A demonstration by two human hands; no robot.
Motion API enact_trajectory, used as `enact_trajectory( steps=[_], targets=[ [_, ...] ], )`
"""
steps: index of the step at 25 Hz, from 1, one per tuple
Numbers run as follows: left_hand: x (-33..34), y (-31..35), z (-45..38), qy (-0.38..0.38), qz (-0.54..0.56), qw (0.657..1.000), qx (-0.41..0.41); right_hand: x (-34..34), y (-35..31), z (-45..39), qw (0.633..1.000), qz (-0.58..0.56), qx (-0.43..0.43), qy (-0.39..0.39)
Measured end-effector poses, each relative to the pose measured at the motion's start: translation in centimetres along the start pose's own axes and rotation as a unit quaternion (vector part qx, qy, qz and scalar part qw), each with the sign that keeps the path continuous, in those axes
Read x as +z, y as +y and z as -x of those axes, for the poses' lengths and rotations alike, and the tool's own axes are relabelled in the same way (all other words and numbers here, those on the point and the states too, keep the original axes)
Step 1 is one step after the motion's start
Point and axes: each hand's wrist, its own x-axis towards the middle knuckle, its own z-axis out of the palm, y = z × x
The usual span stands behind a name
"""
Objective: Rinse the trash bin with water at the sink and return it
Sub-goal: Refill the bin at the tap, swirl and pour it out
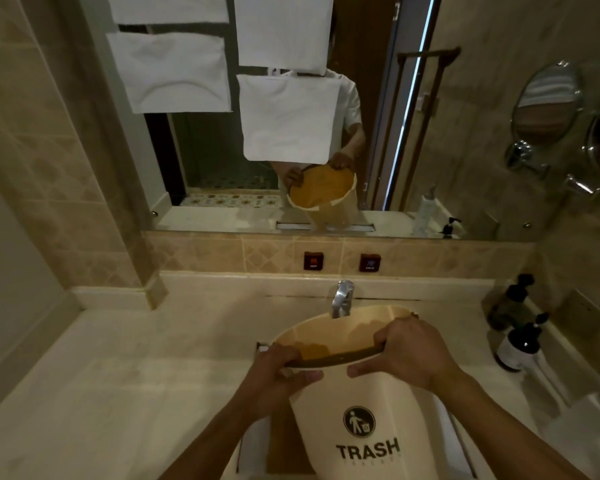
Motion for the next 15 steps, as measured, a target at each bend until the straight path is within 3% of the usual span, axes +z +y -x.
enact_trajectory(
  steps=[4,9,12,15],
  targets=[
    [3.3,-0.6,0.2,0.018,0.096,0.995,-0.026,-1.8,-0.1,0.4,0.996,0.087,-0.034,-0.003],
    [4.2,-0.2,1.5,0.011,0.121,0.989,-0.084,-2.2,-0.3,-0.6,0.987,0.144,-0.072,-0.027],
    [3.0,1.1,1.2,0.053,0.049,0.997,-0.011,-1.8,1.1,-1.0,0.993,0.083,-0.076,-0.018],
    [3.3,1.4,0.2,0.088,-0.019,0.995,0.051,-2.3,2.2,-1.0,0.992,0.100,-0.072,-0.006]
  ],
)
